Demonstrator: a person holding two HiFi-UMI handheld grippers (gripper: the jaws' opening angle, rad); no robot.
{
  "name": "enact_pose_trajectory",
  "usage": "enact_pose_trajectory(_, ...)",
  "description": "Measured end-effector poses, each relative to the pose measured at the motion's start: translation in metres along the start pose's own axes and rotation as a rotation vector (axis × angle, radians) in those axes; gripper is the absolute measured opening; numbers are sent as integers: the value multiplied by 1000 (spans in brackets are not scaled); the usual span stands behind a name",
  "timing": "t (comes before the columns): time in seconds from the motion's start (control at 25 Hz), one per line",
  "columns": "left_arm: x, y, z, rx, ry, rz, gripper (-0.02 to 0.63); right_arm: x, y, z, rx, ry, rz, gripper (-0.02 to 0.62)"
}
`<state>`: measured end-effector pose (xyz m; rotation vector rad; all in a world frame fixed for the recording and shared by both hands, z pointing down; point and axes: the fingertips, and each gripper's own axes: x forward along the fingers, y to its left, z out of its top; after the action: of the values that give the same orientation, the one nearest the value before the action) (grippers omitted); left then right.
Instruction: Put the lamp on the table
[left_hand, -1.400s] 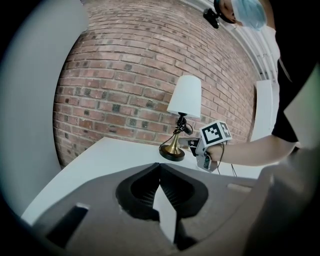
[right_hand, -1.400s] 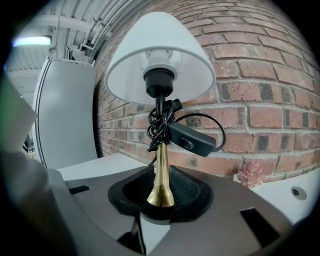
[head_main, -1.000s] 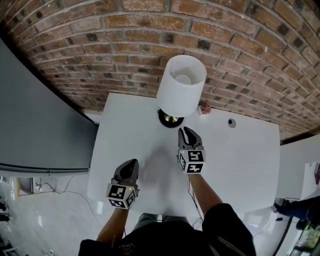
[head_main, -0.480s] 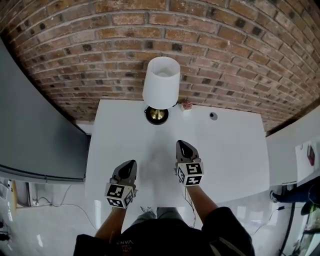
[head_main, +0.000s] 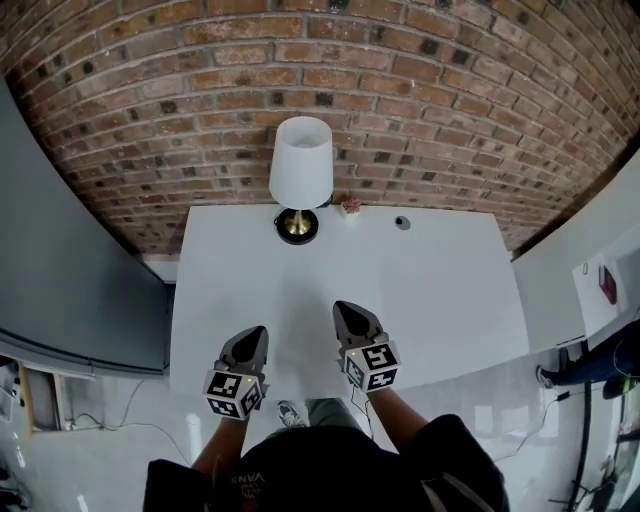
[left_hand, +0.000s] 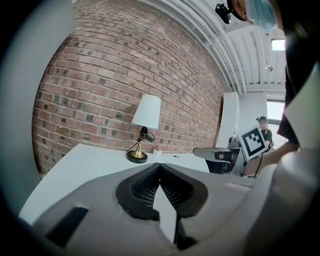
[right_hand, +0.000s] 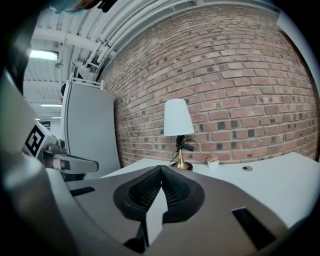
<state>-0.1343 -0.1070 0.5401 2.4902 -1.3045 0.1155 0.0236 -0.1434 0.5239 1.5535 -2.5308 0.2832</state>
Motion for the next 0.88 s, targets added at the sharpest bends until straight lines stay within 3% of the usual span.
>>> enact_pose_trajectory(0.36,-24,-12,9,15,-26,-53,-2,-26,38,5,3,-14,21,1)
enact_pose_trajectory(0.88,-33,-25,23,50,-42,-109,-2,-46,46,17,-1,-30,-24,0)
